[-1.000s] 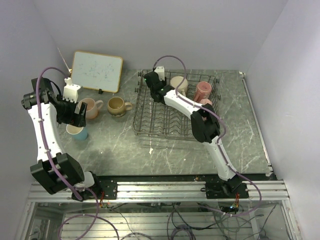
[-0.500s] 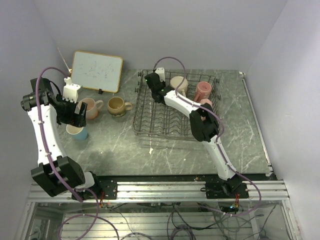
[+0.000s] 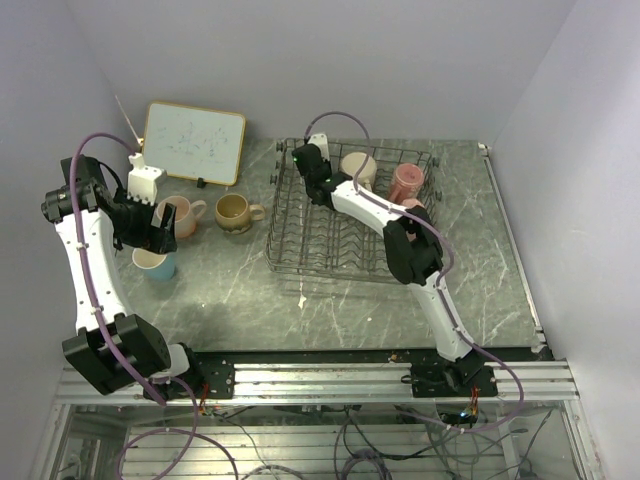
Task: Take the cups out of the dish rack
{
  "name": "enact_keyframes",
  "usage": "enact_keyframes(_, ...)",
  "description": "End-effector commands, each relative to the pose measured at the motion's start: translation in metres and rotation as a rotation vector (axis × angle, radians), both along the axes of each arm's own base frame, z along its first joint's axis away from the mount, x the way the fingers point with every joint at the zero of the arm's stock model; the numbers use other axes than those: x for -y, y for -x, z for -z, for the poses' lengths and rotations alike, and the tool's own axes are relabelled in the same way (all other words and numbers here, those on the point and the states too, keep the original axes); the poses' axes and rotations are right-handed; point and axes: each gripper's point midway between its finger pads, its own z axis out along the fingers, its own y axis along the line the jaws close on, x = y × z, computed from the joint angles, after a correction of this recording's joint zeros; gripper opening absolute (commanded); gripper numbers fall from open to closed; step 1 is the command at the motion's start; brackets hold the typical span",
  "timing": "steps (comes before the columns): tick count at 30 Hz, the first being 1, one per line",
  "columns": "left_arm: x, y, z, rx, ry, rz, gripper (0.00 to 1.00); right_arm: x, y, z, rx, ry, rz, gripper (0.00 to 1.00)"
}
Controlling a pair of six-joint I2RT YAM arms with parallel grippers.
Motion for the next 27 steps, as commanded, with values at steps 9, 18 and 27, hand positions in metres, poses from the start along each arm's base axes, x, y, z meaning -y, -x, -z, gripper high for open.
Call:
enact_keyframes(9,0.035,-0.011,-0.029,0.171,0.068,0.142,0.99,-0.020,0.028,-0.160,0.197,-0.281,-0.096,0.00)
enact_keyframes(18,0.075,-0.017,-0.014,0.315,0.065,0.366,0.99,-0.051,0.136,-0.178,0.020,-0.613,-0.292,0.00)
enact_keyframes(27,0.107,-0.013,-0.037,0.652,-0.083,0.704,0.99,-0.071,0.241,-0.203,-0.216,-1.043,-0.530,0.00)
